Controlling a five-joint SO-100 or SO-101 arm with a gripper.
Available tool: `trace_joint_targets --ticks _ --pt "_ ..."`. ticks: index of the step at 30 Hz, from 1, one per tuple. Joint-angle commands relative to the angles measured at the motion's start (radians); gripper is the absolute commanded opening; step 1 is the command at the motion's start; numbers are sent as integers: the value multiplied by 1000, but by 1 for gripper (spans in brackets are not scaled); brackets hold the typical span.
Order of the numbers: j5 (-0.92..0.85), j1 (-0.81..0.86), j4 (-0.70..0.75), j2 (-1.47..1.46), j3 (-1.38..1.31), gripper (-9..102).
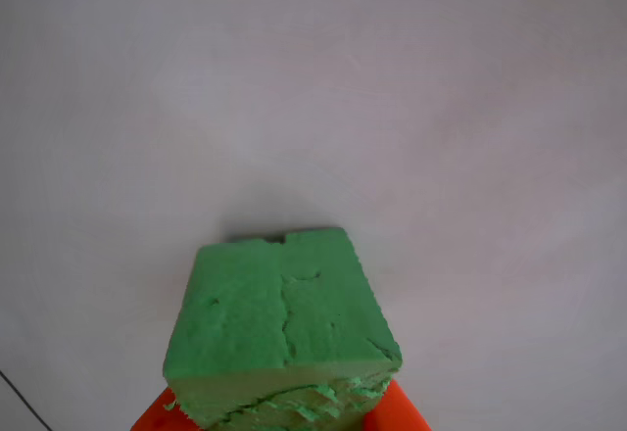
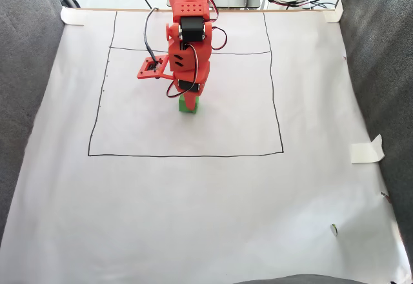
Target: Grasp the colored block, Place it on the black dot, and then return the arm to the default position.
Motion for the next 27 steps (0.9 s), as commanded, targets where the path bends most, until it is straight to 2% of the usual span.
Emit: trace_joint_targets --ticks 1,8,17,27 --pt "-15 -18 12 32 -20 9" --pt "-20 -26 8 58 20 13" --pt "-23 -28 15 89 44 30" --pt "-28 -26 -23 198 153 37"
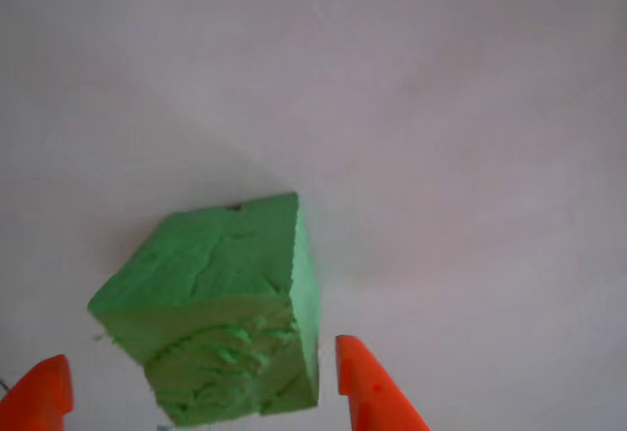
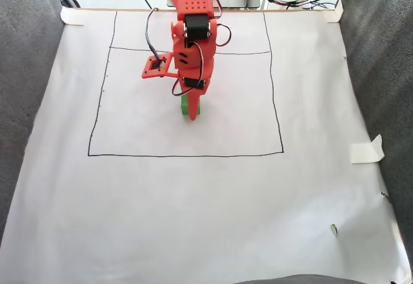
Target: Grasp the colored block, Place it on the black dot, and then return the arm to the default position.
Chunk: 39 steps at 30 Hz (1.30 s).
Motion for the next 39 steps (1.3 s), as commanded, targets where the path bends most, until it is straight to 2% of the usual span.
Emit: trace_joint_targets --ticks 1,10,11,15,16,23,31,35,39 --pt "-6 -2 -25 110 40 37" --pt "-37 2 -58 311 258 38" --pt "-40 2 -66 356 301 35" --pt "-67 6 -98 568 500 3" --pt "-72 8 -107 624 558 0" --pt "-133 26 -275 1012 1002 0" --pt "-212 52 -571 1440 1540 0" --pt "-276 51 -623 1643 1727 0" --pt "-325 41 -552 1873 1845 0"
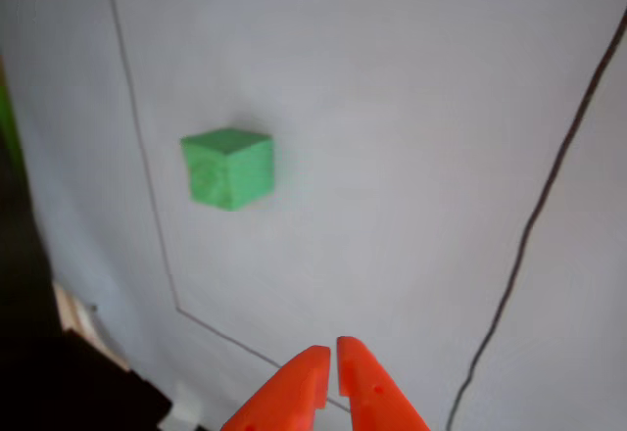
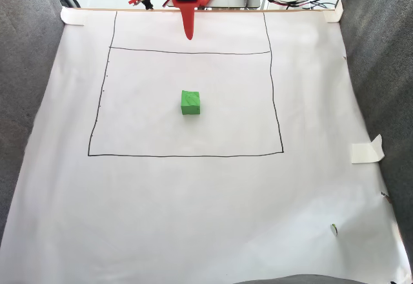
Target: Grasp the colored block, Place it on the black dot, and then return the arm to the default position.
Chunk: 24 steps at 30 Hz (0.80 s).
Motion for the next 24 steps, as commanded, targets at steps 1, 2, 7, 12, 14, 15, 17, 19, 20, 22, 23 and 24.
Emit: trace_joint_targets --ticks 1,2,7,12,14,15,17,19,20,22,23,24 --pt "-31 -12 77 176 57 0" --pt "-40 -15 103 230 75 0" --pt "-67 -11 206 506 164 0" --pt "-81 38 222 719 256 0" --pt "-81 61 189 788 311 0" --pt "-80 75 163 802 334 0" --pt "-77 104 110 802 357 0" --pt "-77 130 60 802 379 0" --pt "-80 138 37 802 390 0" --pt "-80 152 -9 802 426 0" --pt "-84 153 -32 802 449 0" --pt "-89 149 -54 802 469 0"
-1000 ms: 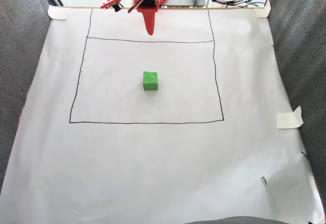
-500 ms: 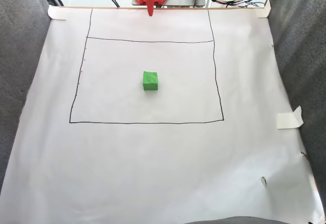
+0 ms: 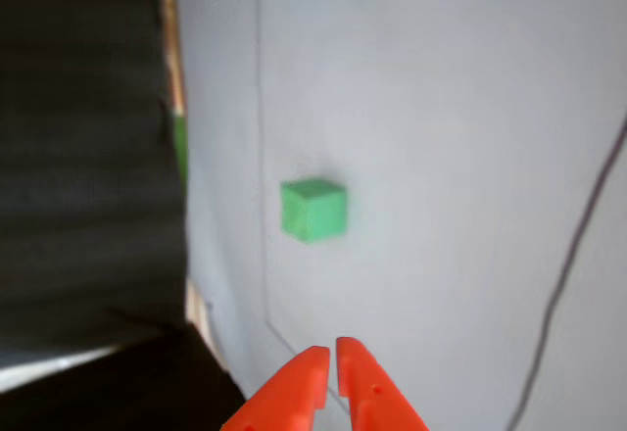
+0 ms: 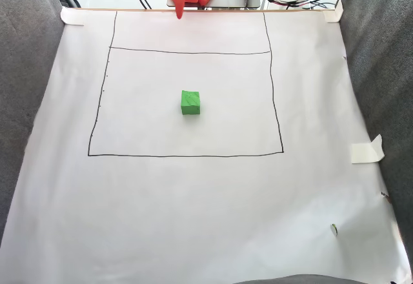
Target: Grasp the colored block, Place it on the black dot, and then return the arm to the default position.
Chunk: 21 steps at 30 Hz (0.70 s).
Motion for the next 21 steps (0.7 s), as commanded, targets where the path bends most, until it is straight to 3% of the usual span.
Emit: trace_joint_targets --ticks 1,7,21 --pt "-18 -14 -83 2 46 0" --pt "-34 -54 -204 2 169 0" --pt "-55 -124 25 2 189 0"
